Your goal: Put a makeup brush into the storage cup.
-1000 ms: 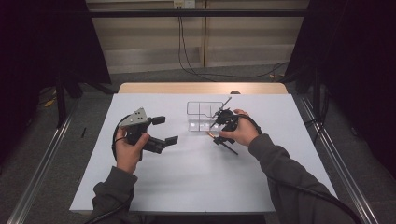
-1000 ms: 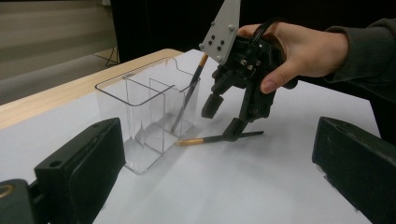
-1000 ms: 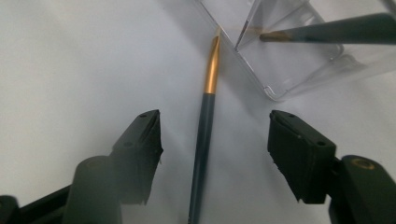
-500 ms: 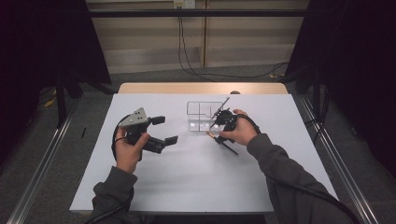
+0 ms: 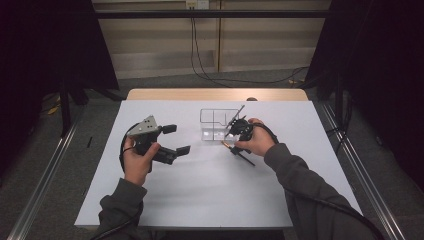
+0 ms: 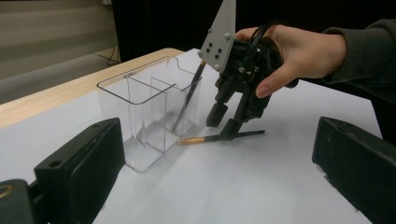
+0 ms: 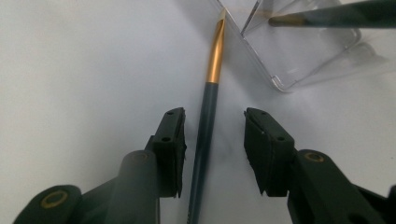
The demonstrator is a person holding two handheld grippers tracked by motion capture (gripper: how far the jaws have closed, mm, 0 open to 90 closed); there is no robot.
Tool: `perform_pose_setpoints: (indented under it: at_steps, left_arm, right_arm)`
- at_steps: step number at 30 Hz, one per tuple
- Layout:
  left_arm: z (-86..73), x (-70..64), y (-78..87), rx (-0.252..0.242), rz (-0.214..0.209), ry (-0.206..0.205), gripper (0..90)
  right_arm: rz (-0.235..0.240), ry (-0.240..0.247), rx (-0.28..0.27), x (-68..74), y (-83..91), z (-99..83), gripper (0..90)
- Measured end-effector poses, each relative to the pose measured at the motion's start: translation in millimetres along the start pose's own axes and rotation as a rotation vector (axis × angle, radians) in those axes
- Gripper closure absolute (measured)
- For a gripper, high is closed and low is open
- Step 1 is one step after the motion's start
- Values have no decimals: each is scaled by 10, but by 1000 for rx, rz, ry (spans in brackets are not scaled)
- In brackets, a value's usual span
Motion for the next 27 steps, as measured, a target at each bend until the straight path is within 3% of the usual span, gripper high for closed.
perform_pose_setpoints:
  at_steps: [13,17,18,27]
  left_arm:
    - [-5,9,3,5,2,-2,20]
    - [-6,7,5,5,2,1,20]
    - [-7,8,5,6,3,0,20]
    - [-1,8,8,8,7,-7,20]
  right_arm:
    - [0,-1,4,2,-27,-8,609]
    - [4,-22,14,17,-36,-10,619]
    - [1,-5,11,3,-42,-15,623]
    - [-4,-5,10,4,-47,-12,638]
Point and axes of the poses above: each handheld gripper's, and its own axes: y roughly backward along the jaws, z roughly out of its top, x roughly to its left, the point moved 4 cm from there along -y, roughly forward along the jaws, and after that the axes turned 2 degrees about -x, right-handed, at the moved point
